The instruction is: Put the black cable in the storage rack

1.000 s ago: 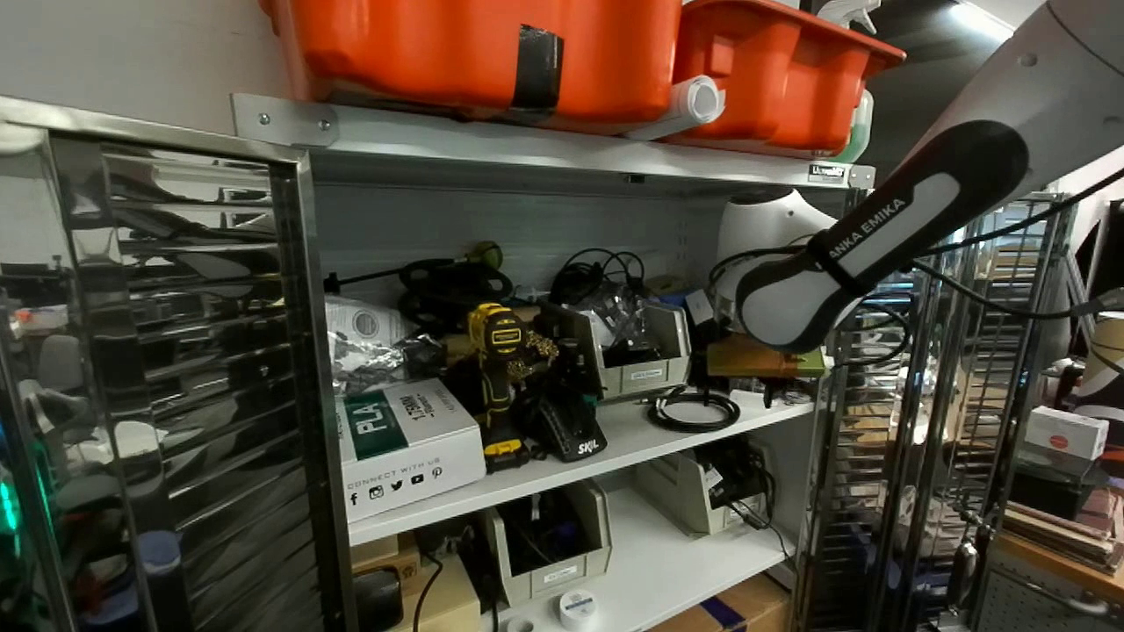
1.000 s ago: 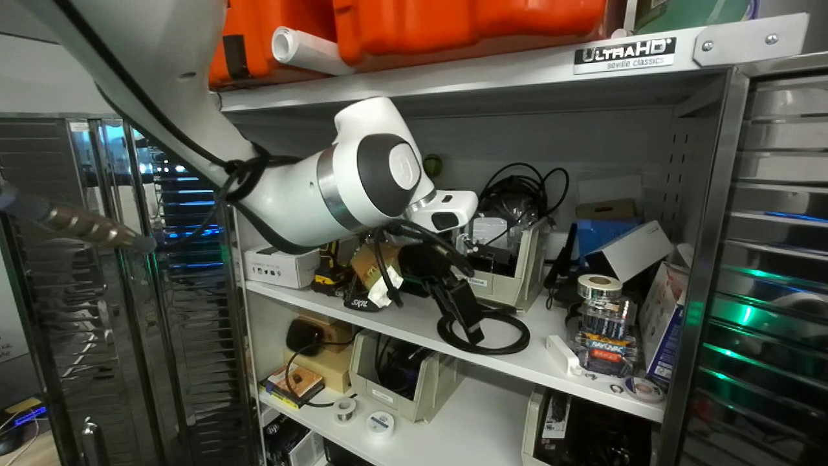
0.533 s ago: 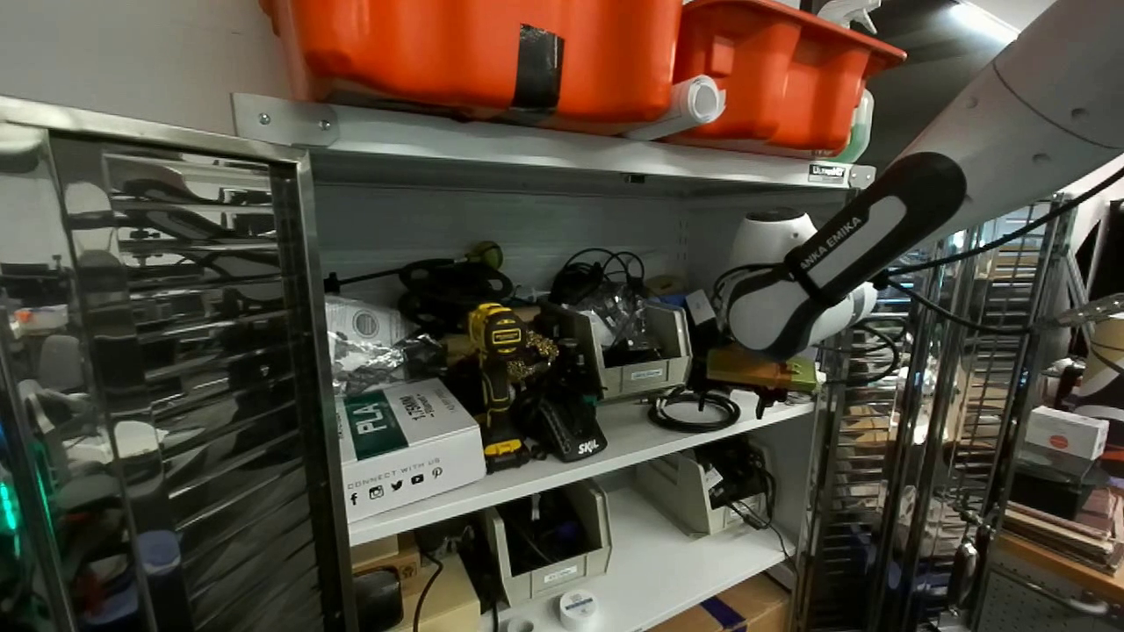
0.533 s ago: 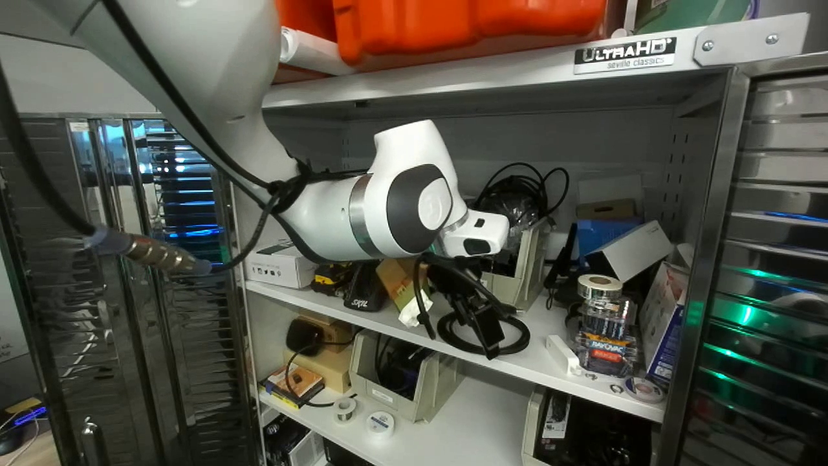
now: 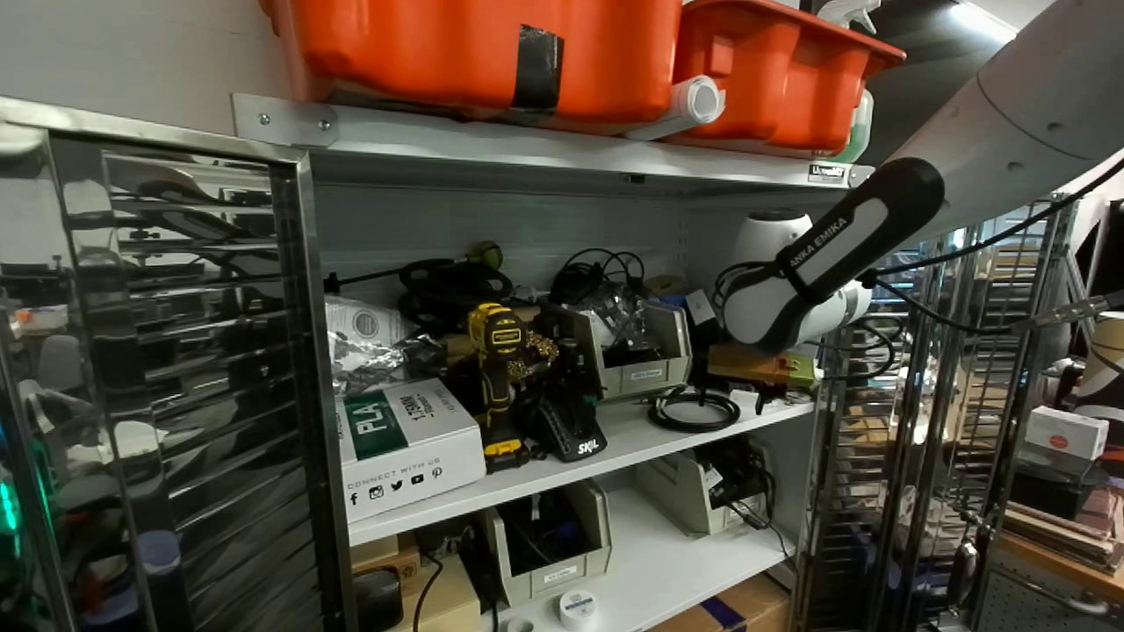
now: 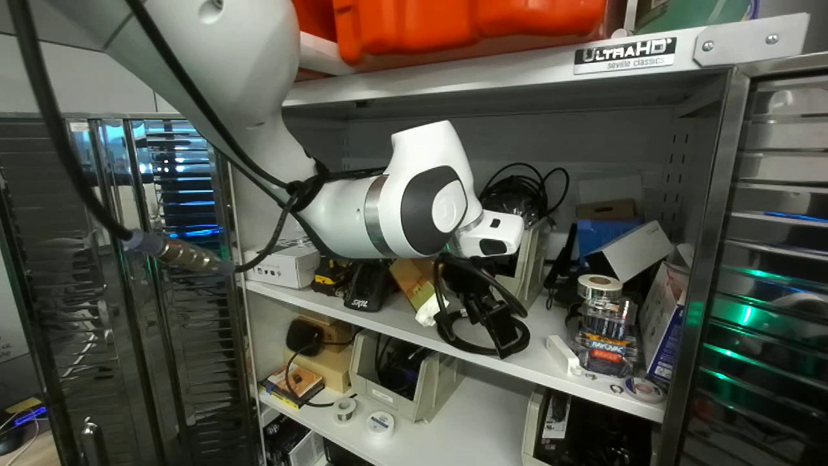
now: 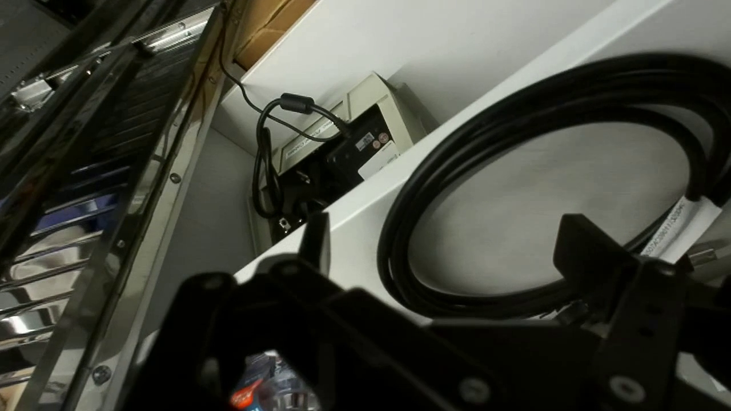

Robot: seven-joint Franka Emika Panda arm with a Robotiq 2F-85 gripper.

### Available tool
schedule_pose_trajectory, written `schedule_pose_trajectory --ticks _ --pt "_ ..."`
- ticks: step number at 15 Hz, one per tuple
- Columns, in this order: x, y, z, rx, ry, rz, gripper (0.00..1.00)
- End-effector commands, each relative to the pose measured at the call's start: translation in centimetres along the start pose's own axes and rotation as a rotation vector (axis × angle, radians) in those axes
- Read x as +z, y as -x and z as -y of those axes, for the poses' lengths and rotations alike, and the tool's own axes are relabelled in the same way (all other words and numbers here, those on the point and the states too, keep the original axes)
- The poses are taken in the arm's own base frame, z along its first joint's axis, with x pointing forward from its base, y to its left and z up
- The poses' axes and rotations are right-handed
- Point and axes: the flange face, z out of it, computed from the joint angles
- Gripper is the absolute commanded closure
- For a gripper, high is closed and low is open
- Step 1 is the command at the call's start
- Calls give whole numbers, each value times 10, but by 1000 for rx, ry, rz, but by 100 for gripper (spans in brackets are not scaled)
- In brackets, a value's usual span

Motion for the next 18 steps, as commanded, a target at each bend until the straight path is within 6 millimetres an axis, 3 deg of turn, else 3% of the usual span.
schedule_pose_trajectory --ticks 1,5,6,8,14,18 --pt "10 -11 3 -16 15 8 0" --pt "22 -11 3 -20 35 27 0" --pt "24 -11 4 -22 36 30 22" --pt "24 -10 6 -30 38 32 32" --pt "14 -7 15 -55 32 54 79" --pt "12 -4 13 -68 59 85 88"
